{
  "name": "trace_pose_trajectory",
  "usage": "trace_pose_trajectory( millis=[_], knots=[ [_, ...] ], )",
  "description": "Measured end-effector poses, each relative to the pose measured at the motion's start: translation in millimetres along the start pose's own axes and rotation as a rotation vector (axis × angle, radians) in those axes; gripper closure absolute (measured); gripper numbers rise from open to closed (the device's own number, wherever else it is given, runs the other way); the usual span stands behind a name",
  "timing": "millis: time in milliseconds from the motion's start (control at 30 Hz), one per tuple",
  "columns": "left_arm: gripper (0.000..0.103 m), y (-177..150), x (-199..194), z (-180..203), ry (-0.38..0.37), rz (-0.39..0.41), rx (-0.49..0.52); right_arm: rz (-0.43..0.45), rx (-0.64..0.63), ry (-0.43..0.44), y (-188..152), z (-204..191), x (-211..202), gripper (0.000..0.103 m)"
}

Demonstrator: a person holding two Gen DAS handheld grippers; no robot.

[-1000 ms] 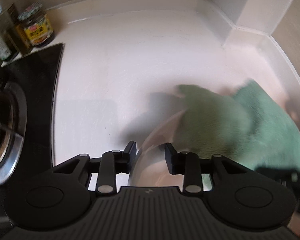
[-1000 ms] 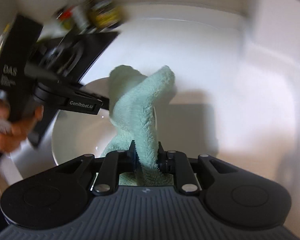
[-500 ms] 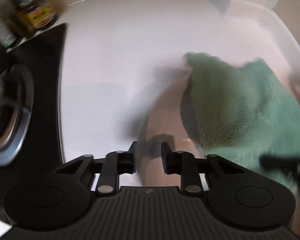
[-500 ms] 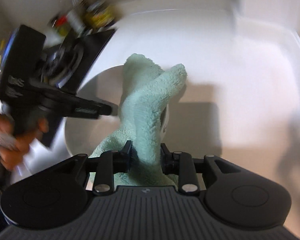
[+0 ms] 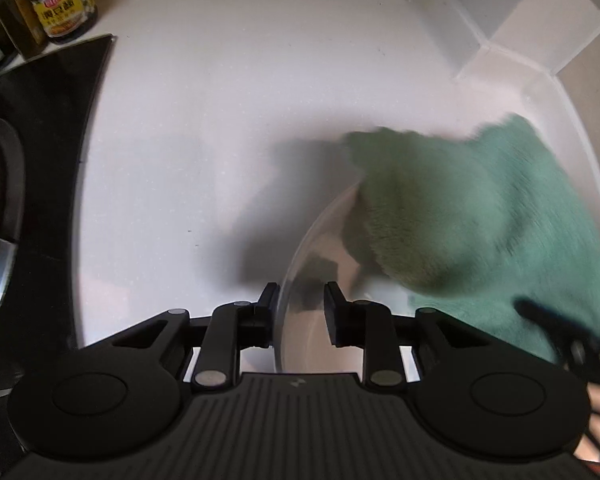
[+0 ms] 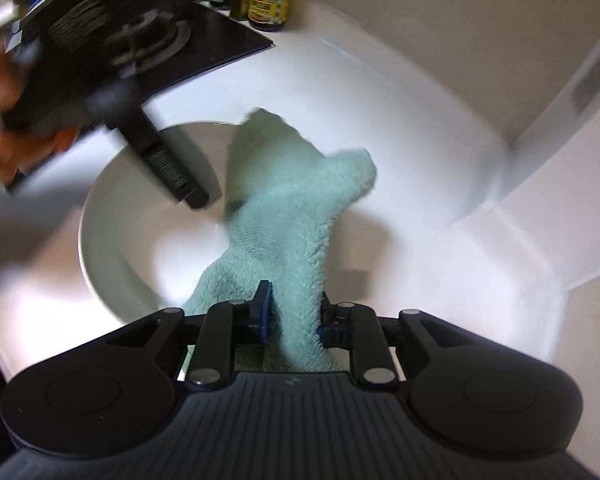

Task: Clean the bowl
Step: 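Grip the bowl with the left tool while the right tool wipes the inside once more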

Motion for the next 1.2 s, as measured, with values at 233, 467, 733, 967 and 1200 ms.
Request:
trace_pose_trajectory(
  millis=[233, 467, 733, 967, 1200],
  knots=[
    [0.086, 7.5, -7.1, 10.8, 0.057, -0.026, 0.112, 0.144, -0.127, 0.15, 29.9, -30.9, -37.2, 0.095],
    [0.088, 8.2, -8.1, 7.4, 0.027, -0.035, 0.115, 0.102, -0.015, 0.264, 50.0, -35.8, 45.9, 0.096],
    [0.078, 12.6, -2.2, 6.7, 0.002, 0.006, 0.119, 0.135, 0.222, 0.372, 46.1, -14.7, 84.2, 0.095],
    [0.064, 13.1, 5.1, 4.8, -0.033, -0.002, 0.101, 0.211, 0.53, 0.678, 28.8, -9.0, 94.0, 0.095],
    [0.073, 13.1, 4.4, 3.0, -0.033, -0.002, 0.112, 0.443, 0.598, 0.855, 20.4, -18.0, 37.4, 0.097]
  ],
)
Point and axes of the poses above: each gripper's, at about its wrist camera, not at the fingertips, and x roughly the way its jaws point, z to its right, y to its top, the point moved 7 cm from there along x, roughly the way its jaws point, and after that the axes turned 11 degrees about -x, right-handed, at the moved point
